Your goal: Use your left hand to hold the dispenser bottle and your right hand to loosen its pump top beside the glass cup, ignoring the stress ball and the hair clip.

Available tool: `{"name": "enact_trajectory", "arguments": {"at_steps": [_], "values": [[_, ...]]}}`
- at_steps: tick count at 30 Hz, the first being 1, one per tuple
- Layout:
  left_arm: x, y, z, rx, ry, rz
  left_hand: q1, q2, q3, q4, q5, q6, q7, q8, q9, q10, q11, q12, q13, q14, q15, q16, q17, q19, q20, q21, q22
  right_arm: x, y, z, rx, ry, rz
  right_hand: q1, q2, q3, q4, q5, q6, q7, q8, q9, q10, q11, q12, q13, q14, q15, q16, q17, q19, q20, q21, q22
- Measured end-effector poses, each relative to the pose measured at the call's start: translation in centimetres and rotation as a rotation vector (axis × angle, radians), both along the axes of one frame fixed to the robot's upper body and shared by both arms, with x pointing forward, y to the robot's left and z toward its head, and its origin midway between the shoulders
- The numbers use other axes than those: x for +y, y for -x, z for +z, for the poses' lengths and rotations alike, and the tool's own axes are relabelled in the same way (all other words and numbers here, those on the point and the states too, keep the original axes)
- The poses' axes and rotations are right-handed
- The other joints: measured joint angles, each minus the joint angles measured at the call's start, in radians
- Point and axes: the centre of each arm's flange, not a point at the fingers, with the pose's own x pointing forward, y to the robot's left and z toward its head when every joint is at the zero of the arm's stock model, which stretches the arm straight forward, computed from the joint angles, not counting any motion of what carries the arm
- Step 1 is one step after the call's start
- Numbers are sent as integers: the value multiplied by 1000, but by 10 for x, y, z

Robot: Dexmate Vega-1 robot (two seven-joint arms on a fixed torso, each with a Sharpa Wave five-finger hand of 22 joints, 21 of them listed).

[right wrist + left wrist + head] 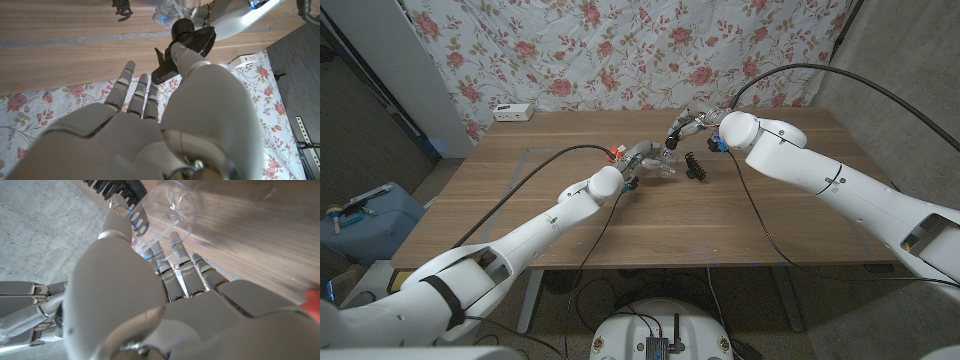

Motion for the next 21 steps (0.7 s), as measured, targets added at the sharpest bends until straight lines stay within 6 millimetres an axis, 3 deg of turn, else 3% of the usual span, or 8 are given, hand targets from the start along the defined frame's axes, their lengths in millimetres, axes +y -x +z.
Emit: {"name": "enact_trajectory", "arguments": {"at_steps": [3,10,21], "values": [[1,0,0,0,2,3,0,0,0,0,0,0,0,0,0,0,0,1,0,0,0,0,0,0,0,0,0,-1,0,0,-1,0,0,4,-4,-2,2,0,-40,-4,-19,-5,-11,-3,0,0,-4,-2,0,0,0,0,0,0],[2,2,-1,-4,8,8,0,0,0,0,0,0,0,-2,0,0,0,5,0,0,0,0,0,0,0,0,0,-2,3,2,-3,3,9,15,-3,-7,7,0,-128,-46,-69,-17,-36,-3,-8,-5,-23,6,0,0,-9,-2,0,0],[3,4,-2,-11,14,14,0,0,4,-4,0,0,0,-4,0,0,0,5,0,0,0,-1,-1,0,0,0,0,-5,8,3,4,14,6,15,-3,-24,15,0,-237,-54,-132,-26,-74,-4,-20,-4,-50,23,-5,0,-27,6,0,0]]}}
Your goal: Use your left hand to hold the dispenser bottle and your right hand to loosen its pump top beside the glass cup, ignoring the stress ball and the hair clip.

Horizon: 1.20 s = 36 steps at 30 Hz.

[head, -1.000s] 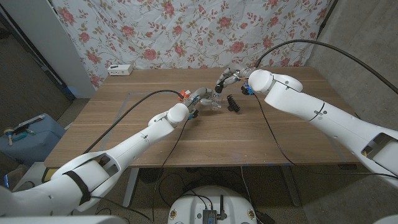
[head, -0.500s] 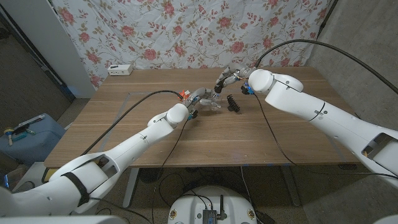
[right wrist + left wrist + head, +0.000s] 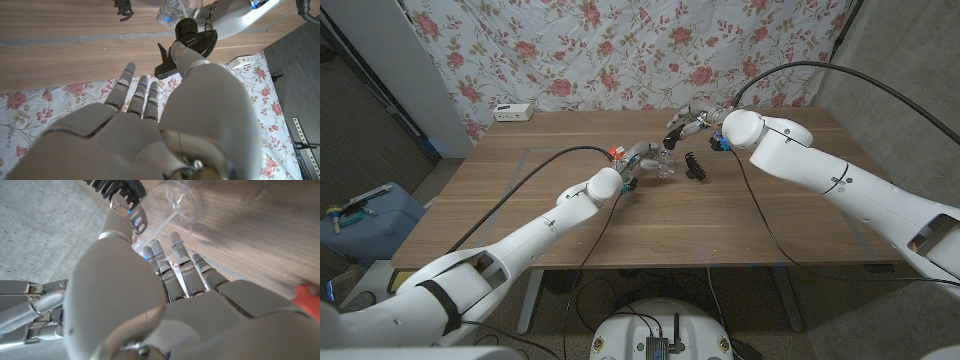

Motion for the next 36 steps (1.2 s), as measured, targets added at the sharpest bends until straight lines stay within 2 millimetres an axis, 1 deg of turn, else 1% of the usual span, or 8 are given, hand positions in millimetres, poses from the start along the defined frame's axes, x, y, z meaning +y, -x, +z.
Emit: {"name": "enact_trajectory", "arguments": {"at_steps": [3,8,14,18,22,25,27,36], "values": [[0,0,1,-5,2,0,0,0,0,0,0,0,0,-1,0,0,0,0,0,0,0,-2,0,0,0,0,0,-1,3,4,-5,4,0,-15,-9,-11,11,0,-26,2,-16,0,-12,12,0,3,-9,9,0,0,-6,5,0,2],[1,1,1,-12,6,0,0,0,0,0,0,0,0,-2,0,0,0,-1,0,0,0,-3,-2,0,0,0,0,-5,7,5,11,5,-15,-61,-21,-25,25,0,-37,12,-25,0,-15,15,0,3,-12,12,0,0,-3,-4,0,3],[2,1,1,-24,13,6,0,0,0,0,0,0,0,0,0,0,0,-4,0,0,0,-4,-3,0,0,0,0,-9,12,8,9,1,-26,-107,-27,-44,36,0,-58,41,-42,0,-17,18,5,3,-14,14,-8,4,8,-15,5,3],[2,2,1,-36,20,11,0,0,0,0,0,0,0,0,0,0,0,-4,0,0,0,-6,-4,0,0,0,0,-12,17,11,-1,-7,-35,-141,-29,-56,48,-7,-81,65,-52,0,-6,29,9,7,-6,10,-8,5,24,-17,14,3],[1,3,-1,-47,31,16,0,0,0,0,0,0,0,0,0,0,0,-5,0,0,0,-7,-5,0,0,0,0,-16,21,13,-9,-22,-50,-186,-28,-72,64,-7,-92,94,-58,0,7,42,18,7,24,11,3,6,67,-21,28,7],[1,3,-1,-54,36,20,0,0,0,0,0,0,0,0,0,0,0,-5,0,0,0,-4,-5,0,0,0,0,-18,23,14,-12,-30,-65,-233,-25,-88,80,-7,-92,123,-66,1,33,44,32,10,59,18,16,9,114,-19,43,7],[1,4,-2,-59,43,25,0,0,0,0,0,0,0,0,0,0,0,-5,0,0,0,-3,-5,0,0,0,0,-19,25,15,-15,-38,-75,-264,-23,-101,89,-7,-97,146,-71,3,45,54,37,12,76,28,20,9,141,-15,51,7],[0,4,-4,-83,63,39,0,0,3,-3,0,0,0,-1,0,0,0,-5,0,0,0,-3,-4,0,0,0,0,-22,30,14,-39,-67,-101,-387,-32,-154,129,-7,-119,216,-80,8,84,72,51,17,127,47,31,7,206,-9,63,12]]}}
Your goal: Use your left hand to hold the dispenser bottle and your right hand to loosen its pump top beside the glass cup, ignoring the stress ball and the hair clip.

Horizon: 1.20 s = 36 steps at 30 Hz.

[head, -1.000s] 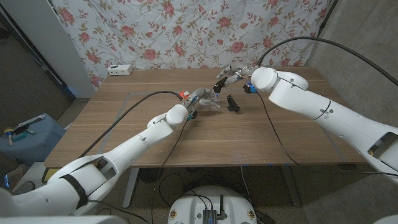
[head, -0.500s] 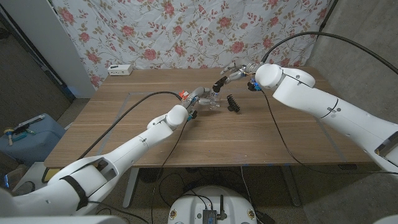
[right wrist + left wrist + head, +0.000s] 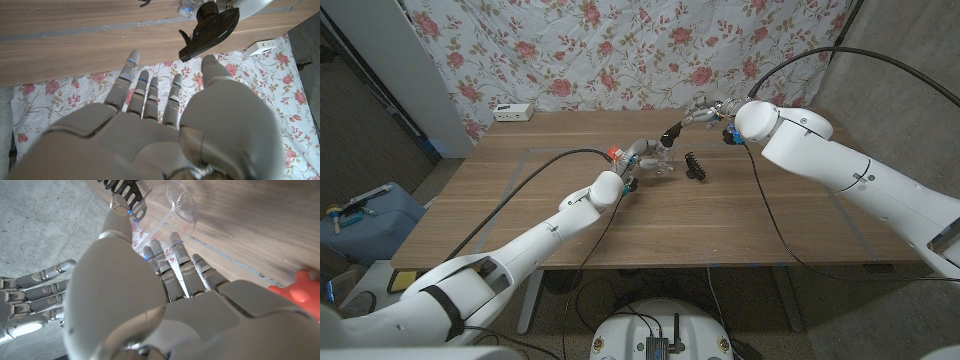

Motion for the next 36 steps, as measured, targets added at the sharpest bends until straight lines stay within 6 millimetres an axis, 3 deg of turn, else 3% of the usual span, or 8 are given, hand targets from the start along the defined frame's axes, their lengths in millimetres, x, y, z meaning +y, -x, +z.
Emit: {"name": "enact_trajectory", "arguments": {"at_steps": [5,10,17,21,27,31,36], "values": [[0,0,-1,-12,10,7,0,0,1,-1,0,0,0,-2,0,1,1,-3,0,0,0,0,3,0,0,0,0,-2,1,-3,-22,-16,-7,-87,-17,-37,29,-4,11,32,0,5,12,12,1,5,17,11,0,-3,16,8,0,0],[-1,-2,-2,-29,25,13,0,0,1,-1,0,0,0,-3,0,2,2,-3,0,0,0,4,5,0,0,0,0,-3,2,-6,-38,-26,-15,-119,-28,-49,35,-4,20,60,0,5,16,18,1,5,26,19,0,-5,22,14,0,0],[-3,-3,-2,-51,42,18,0,0,1,-1,0,0,0,1,0,3,3,1,0,2,2,4,5,0,0,0,0,-2,2,-9,-41,-10,-54,-164,-47,-70,39,1,47,104,9,9,18,55,1,5,33,34,-4,-10,29,21,0,-3],[-5,-5,-3,-58,49,22,0,0,1,-1,0,0,0,1,0,3,3,1,0,2,2,4,5,0,0,0,0,2,3,-9,-45,12,-78,-196,-50,-78,48,10,73,129,28,16,18,66,1,9,36,37,-8,-14,38,19,-4,-3],[-6,-6,-3,-65,55,28,0,0,1,-1,0,0,0,1,0,3,3,1,0,2,2,4,5,0,0,0,0,5,4,-11,-51,36,-115,-255,-48,-93,63,25,183,111,79,31,27,75,1,9,44,45,-12,-14,48,20,-14,-3],[-6,-6,-4,-67,59,32,0,0,1,-1,0,0,0,0,0,3,3,1,0,2,2,4,5,0,0,0,0,7,5,-11,-57,46,-137,-281,-46,-93,63,28,244,99,109,40,34,80,1,13,48,44,-12,-19,53,26,-16,-3],[-7,-7,-4,-68,61,34,0,0,1,-1,-8,0,0,0,0,3,3,1,0,2,2,4,4,0,0,0,0,9,6,-12,-63,52,-152,-296,-42,-97,67,28,273,89,123,45,44,80,1,14,65,37,-12,-19,61,24,-16,-3]]}}
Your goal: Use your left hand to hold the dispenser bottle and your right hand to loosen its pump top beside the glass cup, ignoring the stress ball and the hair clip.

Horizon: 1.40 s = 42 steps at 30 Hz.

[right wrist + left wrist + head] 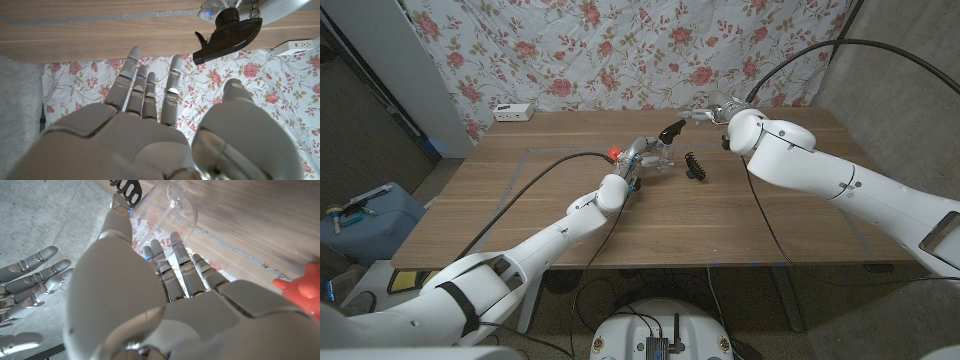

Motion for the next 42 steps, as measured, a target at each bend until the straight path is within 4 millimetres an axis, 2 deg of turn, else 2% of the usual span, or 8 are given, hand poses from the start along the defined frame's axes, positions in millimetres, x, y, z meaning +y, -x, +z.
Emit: {"name": "enact_trajectory", "arguments": {"at_steps": [16,36,42], "values": [[-2,-1,0,2,-2,4,0,0,2,-2,0,0,0,-4,0,0,0,-7,1,0,0,-1,1,0,0,0,0,11,-4,-5,0,-7,19,-34,6,-12,12,0,23,-2,12,5,9,-2,0,0,5,5,0,0,4,4,-8,0],[-3,-1,1,6,-6,7,0,0,1,-1,0,0,0,-4,5,0,0,-4,1,0,0,0,0,0,0,0,0,23,-17,-11,18,-16,47,-51,7,-12,12,8,11,1,7,3,5,2,-12,0,2,8,-8,0,-2,9,-22,0],[-3,-1,1,7,-8,7,0,0,1,-1,0,0,0,-4,5,0,0,-4,1,0,0,0,0,0,0,0,0,25,-19,-12,18,-16,49,-51,7,-5,5,8,6,-4,1,-2,-3,2,-16,0,1,9,-15,-5,-5,12,-25,0]]}}
